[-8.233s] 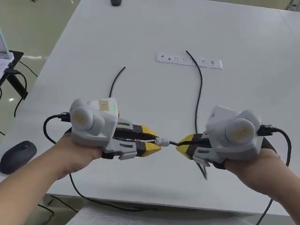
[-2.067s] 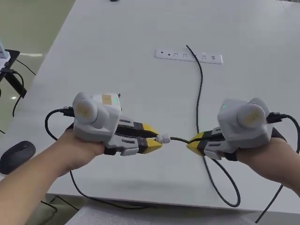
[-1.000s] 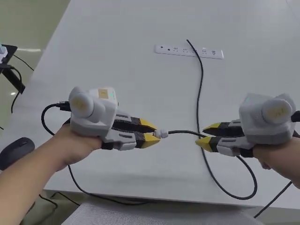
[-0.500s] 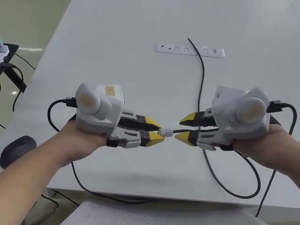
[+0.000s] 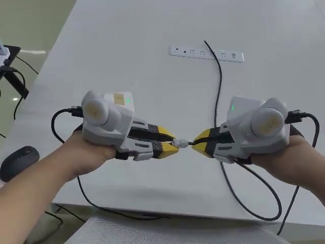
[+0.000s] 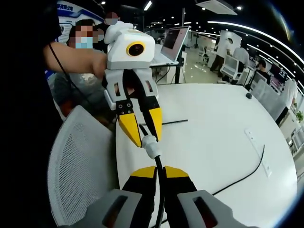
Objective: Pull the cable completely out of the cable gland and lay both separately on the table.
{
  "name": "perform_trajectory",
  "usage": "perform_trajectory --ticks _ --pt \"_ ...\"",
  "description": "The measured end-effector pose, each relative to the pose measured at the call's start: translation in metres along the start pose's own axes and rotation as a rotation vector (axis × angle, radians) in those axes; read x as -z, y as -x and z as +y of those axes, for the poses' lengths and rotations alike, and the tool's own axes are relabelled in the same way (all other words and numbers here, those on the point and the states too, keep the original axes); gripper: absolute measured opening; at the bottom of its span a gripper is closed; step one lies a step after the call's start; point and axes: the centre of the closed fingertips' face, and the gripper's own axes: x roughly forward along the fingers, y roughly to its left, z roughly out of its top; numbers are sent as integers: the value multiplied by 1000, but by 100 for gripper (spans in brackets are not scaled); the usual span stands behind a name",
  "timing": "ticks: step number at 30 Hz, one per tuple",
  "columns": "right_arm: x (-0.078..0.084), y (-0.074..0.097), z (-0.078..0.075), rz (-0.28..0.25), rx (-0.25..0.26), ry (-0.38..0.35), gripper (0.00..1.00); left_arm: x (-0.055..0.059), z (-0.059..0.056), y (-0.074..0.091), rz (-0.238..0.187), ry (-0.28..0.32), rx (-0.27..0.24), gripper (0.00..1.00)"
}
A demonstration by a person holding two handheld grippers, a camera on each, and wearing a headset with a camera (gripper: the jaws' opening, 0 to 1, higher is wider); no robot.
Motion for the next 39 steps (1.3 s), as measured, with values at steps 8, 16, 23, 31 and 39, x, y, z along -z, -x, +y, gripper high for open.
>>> perform_trajectory --ticks 8,16,23,31,39 --pt "13 2 -6 25 24 -86 0 2 2 3 4 4 -6 15" --pt "37 5 -17 63 65 -179 0 4 2 4 6 14 -9 15" --pt "62 8 -25 99 102 -275 0 4 1 3 8 15 -6 15" --pt "79 9 -31 129 132 -365 0 5 -1 2 6 27 -4 15" --pt "75 12 -24 124 117 -320 1 6 -1 3 8 30 -3 15"
